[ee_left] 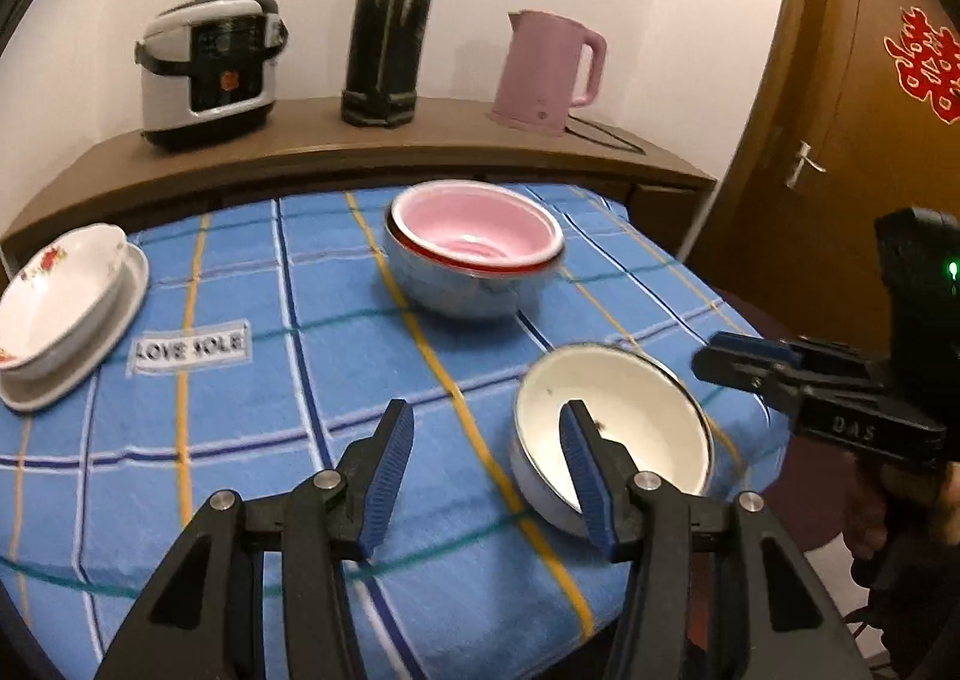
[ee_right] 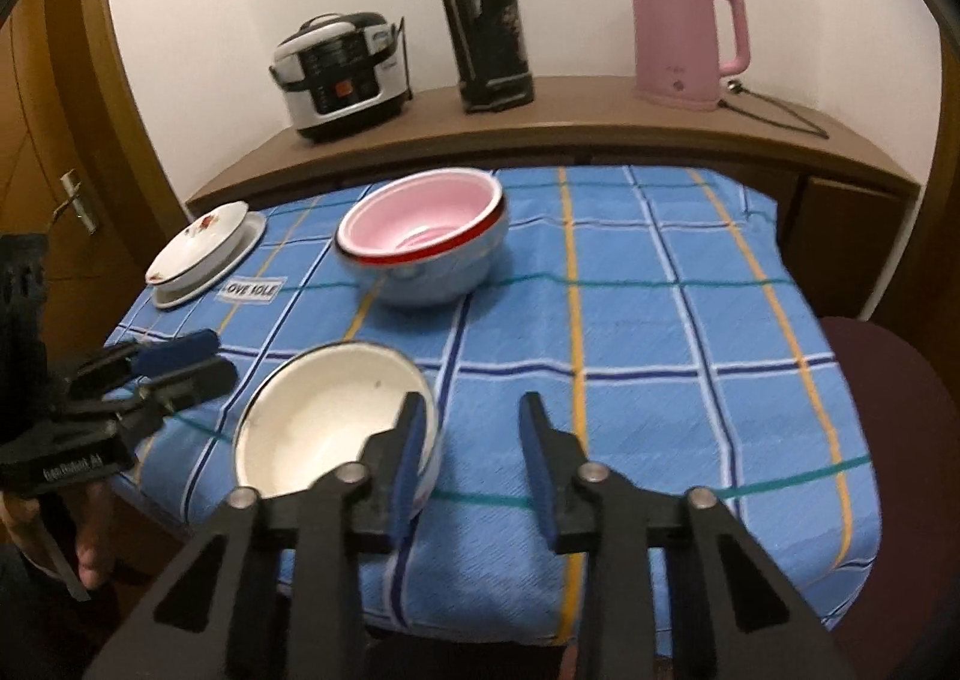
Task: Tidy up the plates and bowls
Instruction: 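Open both grippers and pull them away from the nested bowls, then move both grippers to the cream enamel bowl rim and close on it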
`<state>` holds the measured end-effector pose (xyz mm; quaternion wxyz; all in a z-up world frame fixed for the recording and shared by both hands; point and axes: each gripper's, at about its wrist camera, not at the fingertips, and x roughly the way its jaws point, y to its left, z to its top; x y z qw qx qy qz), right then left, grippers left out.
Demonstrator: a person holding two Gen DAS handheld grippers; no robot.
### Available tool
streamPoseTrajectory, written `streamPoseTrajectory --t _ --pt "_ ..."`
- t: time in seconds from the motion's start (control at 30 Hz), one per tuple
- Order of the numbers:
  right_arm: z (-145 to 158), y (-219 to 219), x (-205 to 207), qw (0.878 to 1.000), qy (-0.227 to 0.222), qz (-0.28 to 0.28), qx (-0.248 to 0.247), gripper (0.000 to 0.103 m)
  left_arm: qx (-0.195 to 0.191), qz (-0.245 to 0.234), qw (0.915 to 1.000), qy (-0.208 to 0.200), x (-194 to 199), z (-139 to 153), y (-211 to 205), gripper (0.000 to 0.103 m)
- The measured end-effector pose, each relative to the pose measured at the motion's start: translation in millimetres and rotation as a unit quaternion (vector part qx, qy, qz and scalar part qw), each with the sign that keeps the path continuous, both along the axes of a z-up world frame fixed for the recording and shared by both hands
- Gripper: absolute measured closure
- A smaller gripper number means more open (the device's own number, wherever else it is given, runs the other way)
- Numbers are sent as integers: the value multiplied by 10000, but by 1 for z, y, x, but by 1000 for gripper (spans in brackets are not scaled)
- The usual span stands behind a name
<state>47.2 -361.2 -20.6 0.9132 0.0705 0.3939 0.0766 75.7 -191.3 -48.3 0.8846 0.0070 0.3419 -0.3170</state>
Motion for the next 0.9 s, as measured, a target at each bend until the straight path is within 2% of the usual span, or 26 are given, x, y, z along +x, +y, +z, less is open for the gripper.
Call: streamPoseTrajectory --t 0.27,0.37,0.47,0.57,0.9 --pt "-8 8 -1 9999 78 49 51 85 -133 -189 9996 131 -11 -4 -13 50" --pt "-11 11 -2 9999 98 102 46 88 -47 -269 9995 176 -13 -6 -21 66" --pt "-13 11 -3 9999 100 112 38 90 52 -217 9996 161 -13 -10 -25 73" --pt "-14 10 -4 10000 51 39 70 93 -4 -173 9996 230 -11 -12 -24 77" --pt "-15 11 0 9999 -12 -17 136 93 -191 75 9995 249 -2 -13 -24 77"
